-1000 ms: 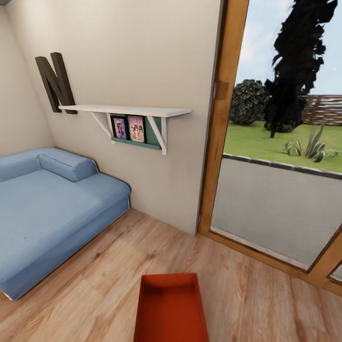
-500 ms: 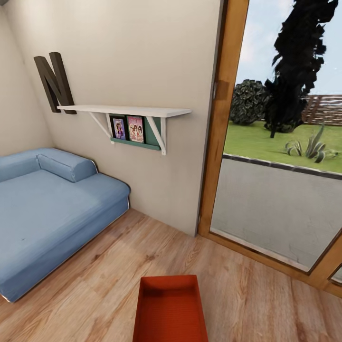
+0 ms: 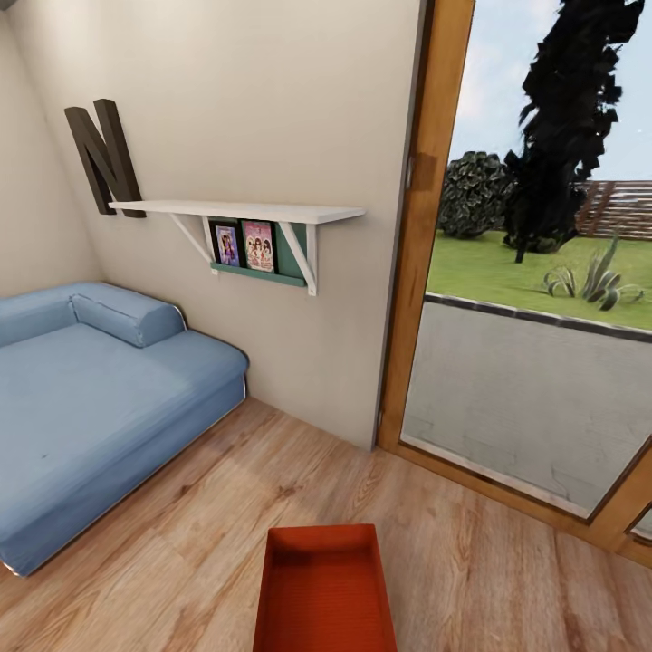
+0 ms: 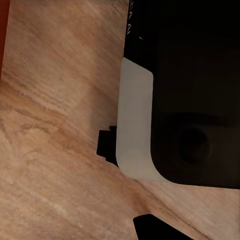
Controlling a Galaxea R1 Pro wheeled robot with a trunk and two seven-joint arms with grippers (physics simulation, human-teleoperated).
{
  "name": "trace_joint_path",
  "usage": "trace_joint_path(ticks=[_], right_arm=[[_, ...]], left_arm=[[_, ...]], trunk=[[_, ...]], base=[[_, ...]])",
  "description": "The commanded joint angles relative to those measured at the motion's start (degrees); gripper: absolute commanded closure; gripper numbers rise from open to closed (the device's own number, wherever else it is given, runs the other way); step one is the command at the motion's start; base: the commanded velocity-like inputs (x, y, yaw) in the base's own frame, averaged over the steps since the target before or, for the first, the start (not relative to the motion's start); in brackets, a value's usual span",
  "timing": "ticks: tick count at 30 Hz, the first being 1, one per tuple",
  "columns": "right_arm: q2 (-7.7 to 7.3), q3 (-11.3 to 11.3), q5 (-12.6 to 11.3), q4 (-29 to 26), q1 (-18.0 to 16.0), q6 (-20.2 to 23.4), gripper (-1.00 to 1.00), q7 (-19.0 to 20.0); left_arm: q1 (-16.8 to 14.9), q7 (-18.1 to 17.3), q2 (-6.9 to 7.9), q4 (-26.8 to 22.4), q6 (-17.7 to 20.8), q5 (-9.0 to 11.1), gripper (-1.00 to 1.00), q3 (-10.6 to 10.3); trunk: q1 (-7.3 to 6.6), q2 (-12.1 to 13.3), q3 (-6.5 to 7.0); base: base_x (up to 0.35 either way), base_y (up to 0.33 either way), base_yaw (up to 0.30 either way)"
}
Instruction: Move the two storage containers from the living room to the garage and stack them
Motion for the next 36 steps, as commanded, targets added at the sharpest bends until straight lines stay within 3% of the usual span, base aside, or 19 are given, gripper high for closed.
trace_joint_path(ticks=[1,26,36], right_arm=[[0.05,0.5,-0.6,0.2,-0.1,-0.3,-1.0,0.0],[0.26,0.7,-0.9,0.0,-0.1,-0.2,-1.0,-0.1],[0.25,0.6,-0.9,-5.2,-0.1,0.4,-1.0,-0.1]], left_arm=[[0.0,-0.1,-0.01,0.0,0.0,0.6,-1.0,0.1],[0.0,0.0,-0.06,-0.5,0.4,0.3,-1.0,0.1],[0.0,0.0,1.14,-6.4,2.1,0.2,-1.0,0.0]], trunk=[[0.0,0.0,-0.05],[0.0,0.0,-0.05],[0.0,0.0,-0.05]], base=[[0.0,0.0,0.0],[0.0,0.0,0.0],[0.0,0.0,0.0]])
